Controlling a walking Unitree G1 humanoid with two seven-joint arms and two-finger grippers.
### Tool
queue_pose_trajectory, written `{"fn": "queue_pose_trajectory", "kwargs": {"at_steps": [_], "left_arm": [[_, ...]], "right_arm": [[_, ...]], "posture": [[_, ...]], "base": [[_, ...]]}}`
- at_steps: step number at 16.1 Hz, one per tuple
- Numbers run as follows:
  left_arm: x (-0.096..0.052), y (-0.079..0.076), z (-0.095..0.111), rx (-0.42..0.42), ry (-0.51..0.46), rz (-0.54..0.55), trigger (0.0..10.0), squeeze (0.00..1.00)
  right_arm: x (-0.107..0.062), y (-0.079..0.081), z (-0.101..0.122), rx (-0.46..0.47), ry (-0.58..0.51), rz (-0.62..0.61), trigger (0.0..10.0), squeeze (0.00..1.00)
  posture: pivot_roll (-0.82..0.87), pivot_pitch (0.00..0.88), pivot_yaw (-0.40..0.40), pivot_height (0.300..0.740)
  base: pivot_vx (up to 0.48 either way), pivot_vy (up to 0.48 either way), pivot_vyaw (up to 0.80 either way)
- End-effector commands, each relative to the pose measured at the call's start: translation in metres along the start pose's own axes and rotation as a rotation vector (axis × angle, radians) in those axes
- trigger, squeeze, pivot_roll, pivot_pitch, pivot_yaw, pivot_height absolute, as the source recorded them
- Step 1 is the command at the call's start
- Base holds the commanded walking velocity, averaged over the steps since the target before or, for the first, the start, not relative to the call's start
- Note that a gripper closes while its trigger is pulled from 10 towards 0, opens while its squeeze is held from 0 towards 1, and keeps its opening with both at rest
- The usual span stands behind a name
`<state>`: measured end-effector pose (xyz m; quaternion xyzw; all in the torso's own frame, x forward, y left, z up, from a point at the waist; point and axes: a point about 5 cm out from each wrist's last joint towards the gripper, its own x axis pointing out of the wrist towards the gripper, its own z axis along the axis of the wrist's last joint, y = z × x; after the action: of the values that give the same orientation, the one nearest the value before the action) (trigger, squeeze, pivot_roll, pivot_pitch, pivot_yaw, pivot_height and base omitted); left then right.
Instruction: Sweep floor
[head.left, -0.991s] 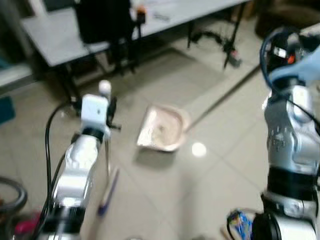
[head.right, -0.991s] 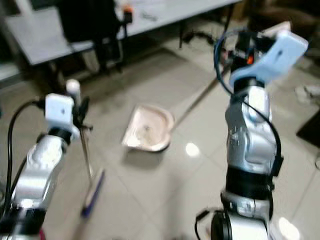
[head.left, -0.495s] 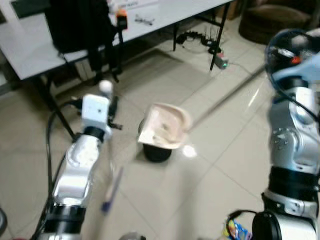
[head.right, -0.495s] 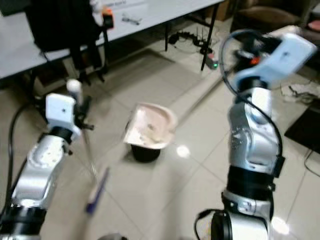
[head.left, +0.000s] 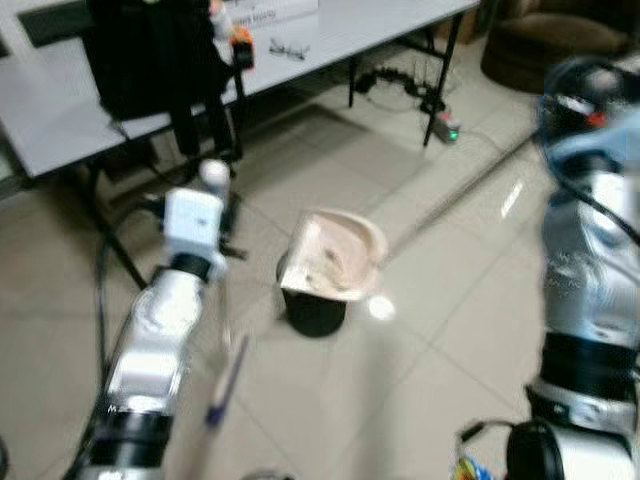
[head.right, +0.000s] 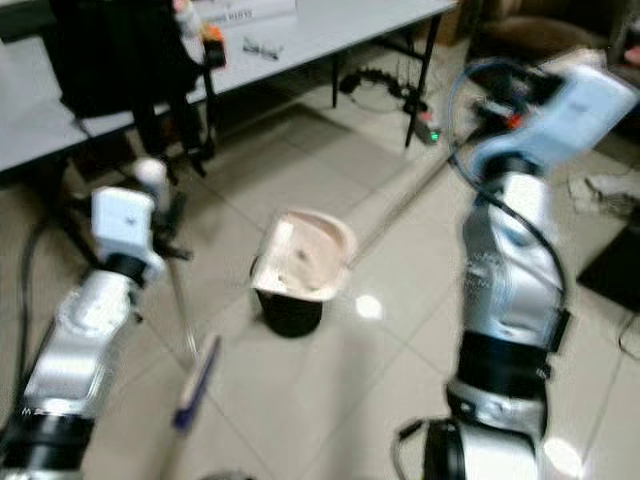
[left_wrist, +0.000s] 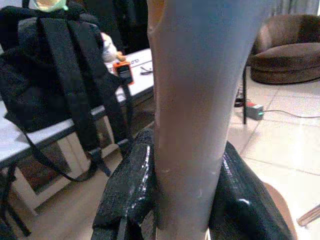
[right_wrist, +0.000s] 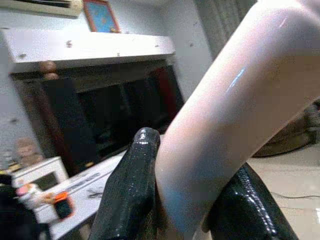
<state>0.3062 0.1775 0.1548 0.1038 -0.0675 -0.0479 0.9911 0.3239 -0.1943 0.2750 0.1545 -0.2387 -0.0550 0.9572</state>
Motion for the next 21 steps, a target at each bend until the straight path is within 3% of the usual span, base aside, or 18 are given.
{"fn": "queue_pose_trajectory", "kwargs": {"at_steps": [1, 12, 21], "left_arm": [[0.0021, -0.0043, 0.0077, 0.013, -0.04, -0.015, 10.0, 0.0], [0.0019, -0.0049, 0.0049, 0.01, -0.026, -0.02, 10.0, 0.0], [0.0003, -0.0048, -0.0003, -0.021, 0.007, -0.018, 10.0, 0.0]], "right_arm": [[0.0023, -0.0033, 0.0146, 0.009, -0.07, -0.007, 10.0, 0.0], [0.0009, -0.0011, 0.0118, 0.033, -0.071, -0.018, 10.0, 0.0], [0.0002, -0.0023, 0.0077, 0.02, -0.064, -0.026, 10.0, 0.0]], "posture": [[-0.03, 0.046, 0.04, 0.74], [-0.03, 0.024, 0.045, 0.74], [-0.03, 0.037, 0.043, 0.74]], "base": [[0.431, 0.0, 0.0], [0.426, 0.0, 0.0], [0.0, 0.0, 0.0]]}}
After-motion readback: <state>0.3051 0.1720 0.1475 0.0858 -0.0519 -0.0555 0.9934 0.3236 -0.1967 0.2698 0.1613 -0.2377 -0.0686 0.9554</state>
